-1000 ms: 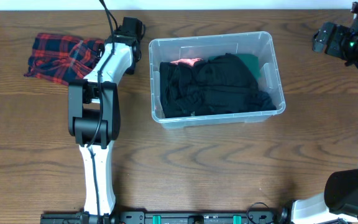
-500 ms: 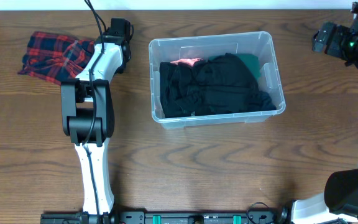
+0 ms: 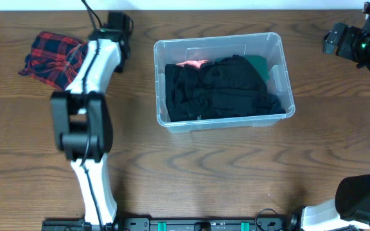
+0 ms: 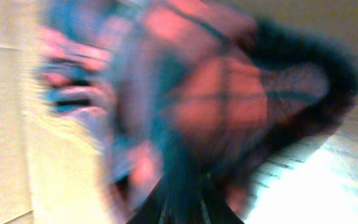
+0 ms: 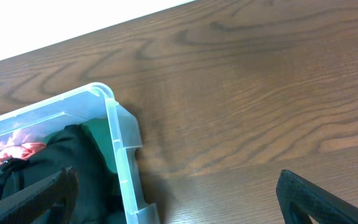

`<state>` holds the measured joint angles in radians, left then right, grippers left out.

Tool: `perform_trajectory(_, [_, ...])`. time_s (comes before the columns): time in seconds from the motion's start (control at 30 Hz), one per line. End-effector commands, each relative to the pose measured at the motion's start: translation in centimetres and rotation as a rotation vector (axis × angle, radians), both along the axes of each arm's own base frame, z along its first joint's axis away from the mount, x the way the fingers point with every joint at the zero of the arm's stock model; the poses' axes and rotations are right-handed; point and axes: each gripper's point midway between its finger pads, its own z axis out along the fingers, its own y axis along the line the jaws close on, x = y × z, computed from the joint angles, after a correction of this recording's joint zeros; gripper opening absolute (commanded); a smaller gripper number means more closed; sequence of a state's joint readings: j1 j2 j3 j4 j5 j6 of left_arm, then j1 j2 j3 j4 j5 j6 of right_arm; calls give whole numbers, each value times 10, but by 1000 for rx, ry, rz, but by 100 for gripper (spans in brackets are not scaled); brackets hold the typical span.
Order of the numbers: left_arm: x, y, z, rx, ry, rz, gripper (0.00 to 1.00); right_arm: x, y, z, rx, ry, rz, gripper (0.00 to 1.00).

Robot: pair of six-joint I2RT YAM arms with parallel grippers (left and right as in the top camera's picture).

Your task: Pack container

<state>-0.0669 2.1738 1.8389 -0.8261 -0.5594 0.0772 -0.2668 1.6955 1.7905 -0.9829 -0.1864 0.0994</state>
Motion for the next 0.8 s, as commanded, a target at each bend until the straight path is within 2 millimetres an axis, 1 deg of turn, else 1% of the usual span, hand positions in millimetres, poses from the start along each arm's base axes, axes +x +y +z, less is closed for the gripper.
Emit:
perform_trajectory(0.0, [-8, 5, 96, -13, -218, 36, 11, 2, -2, 0, 8, 0, -12, 99])
perform_trajectory(0.03, [-11, 4, 110, -20, -248, 37, 10, 2, -2, 0, 8, 0, -12, 99])
perform_trajectory(0.07, [-16, 4, 129, -34, -292, 38, 9, 2, -2, 0, 8, 0, -12, 99])
perform_trajectory(0.1, [-20, 3, 143, -46, -326, 38, 7, 2, -2, 0, 8, 0, -12, 99])
perform_trajectory(0.2, [-35, -3, 182, -93, -413, 20, 7, 2, -2, 0, 8, 0, -12, 99])
perform_trajectory(0.27, [-44, -4, 201, -106, -451, 14, 7, 2, -2, 0, 8, 0, -12, 99])
perform_trajectory(0.33, [-51, -4, 210, -109, -466, 12, 7, 3, -2, 0, 8, 0, -12, 99])
perform_trajectory(0.43, [-55, -3, 208, -108, -449, 14, 8, 3, -2, 0, 8, 0, -12, 99])
perform_trajectory(0.53, [-56, -3, 196, -138, -439, 66, 28, 3, -2, 0, 8, 0, -12, 99])
perform_trajectory(0.57, [-56, -3, 191, -165, -436, 85, 37, 2, -2, 0, 8, 0, -12, 99])
perform_trajectory(0.6, [-55, -5, 185, -210, -434, 102, 43, 2, -2, 0, 8, 0, -12, 99])
perform_trajectory(0.63, [-54, -7, 178, -275, -434, 124, 47, 2, -2, 0, 8, 0, -12, 99])
perform_trajectory(0.7, [-52, -5, 166, -405, -444, 182, 53, 2, -2, 0, 8, 0, -12, 99])
perform_trajectory(0.77, [-50, 3, 156, -517, -454, 248, 54, 2, -2, 0, 8, 0, -12, 99])
